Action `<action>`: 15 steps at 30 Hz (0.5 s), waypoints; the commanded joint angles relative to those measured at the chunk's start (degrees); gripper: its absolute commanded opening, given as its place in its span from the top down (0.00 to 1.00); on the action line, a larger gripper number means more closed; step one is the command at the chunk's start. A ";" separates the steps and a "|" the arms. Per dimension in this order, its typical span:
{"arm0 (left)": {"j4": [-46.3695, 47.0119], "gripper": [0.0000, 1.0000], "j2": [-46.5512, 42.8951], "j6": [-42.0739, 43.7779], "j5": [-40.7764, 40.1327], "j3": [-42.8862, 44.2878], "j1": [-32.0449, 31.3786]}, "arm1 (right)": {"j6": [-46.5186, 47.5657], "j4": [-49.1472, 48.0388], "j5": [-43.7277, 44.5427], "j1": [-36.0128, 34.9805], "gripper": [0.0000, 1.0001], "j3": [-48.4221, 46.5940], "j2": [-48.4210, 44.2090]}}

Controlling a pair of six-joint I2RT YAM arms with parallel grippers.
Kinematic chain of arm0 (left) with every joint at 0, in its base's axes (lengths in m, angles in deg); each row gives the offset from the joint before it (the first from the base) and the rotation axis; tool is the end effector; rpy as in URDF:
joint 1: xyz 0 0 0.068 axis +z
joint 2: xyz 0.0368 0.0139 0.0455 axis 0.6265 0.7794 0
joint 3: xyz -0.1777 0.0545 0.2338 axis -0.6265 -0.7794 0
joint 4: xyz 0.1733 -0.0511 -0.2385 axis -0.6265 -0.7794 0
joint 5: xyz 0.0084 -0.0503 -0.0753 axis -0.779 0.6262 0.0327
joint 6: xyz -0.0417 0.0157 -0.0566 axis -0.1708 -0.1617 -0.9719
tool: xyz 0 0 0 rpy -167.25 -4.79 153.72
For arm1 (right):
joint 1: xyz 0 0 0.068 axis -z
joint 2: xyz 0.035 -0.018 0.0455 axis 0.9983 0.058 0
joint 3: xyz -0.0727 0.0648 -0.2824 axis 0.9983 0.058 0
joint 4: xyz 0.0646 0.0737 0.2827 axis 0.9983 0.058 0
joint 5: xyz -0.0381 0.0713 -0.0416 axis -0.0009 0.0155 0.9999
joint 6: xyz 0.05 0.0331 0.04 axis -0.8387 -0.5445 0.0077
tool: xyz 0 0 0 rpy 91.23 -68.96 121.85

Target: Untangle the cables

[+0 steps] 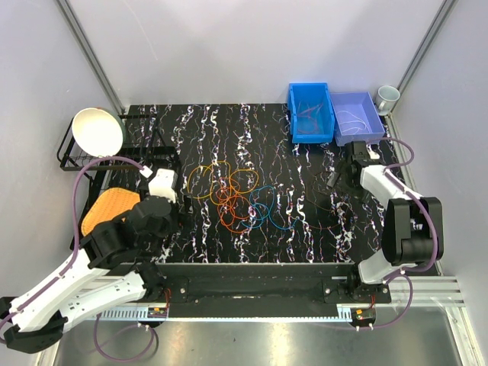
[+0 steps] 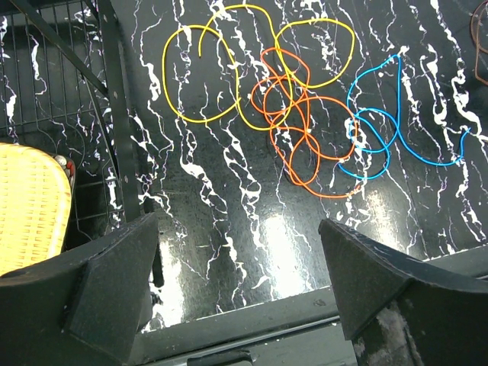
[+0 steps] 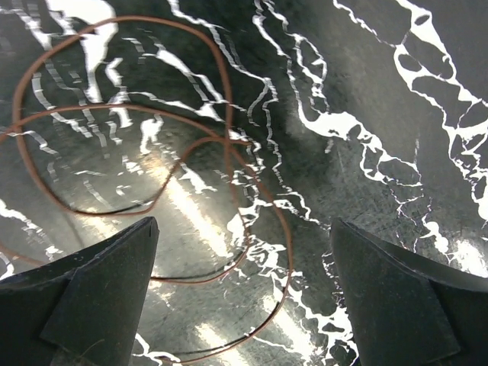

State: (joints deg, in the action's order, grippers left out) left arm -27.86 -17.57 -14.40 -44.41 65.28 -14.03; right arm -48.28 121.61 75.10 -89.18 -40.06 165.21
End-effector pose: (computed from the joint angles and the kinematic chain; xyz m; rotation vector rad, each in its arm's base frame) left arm 0.1103 -0.0950 0.3453 0.1820 2.1122 -0.2302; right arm 0.3401 -0.0004 0.1783 0.6602 2.5818 -0.1833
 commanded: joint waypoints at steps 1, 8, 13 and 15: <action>2.94 0.10 -0.83 0.42 -1.14 -0.11 0.08 | -1.17 -3.53 -1.14 1.27 0.02 0.66 1.77; 2.94 0.10 -0.57 0.33 -1.23 -0.20 0.17 | -0.73 -5.90 -2.90 1.80 0.23 1.01 3.62; 2.85 0.10 -0.13 0.42 -1.23 -0.20 0.08 | -0.56 -6.69 -2.73 1.71 0.38 0.31 5.82; 2.94 0.10 -0.22 0.33 -1.32 -0.20 0.08 | -0.29 -6.78 -2.11 1.71 0.44 0.05 6.43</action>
State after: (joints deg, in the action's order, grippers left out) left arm -27.69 -17.81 -14.38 -44.41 65.24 -14.03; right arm -48.65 116.69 72.63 -87.63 -38.97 170.54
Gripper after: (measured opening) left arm 0.904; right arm 0.614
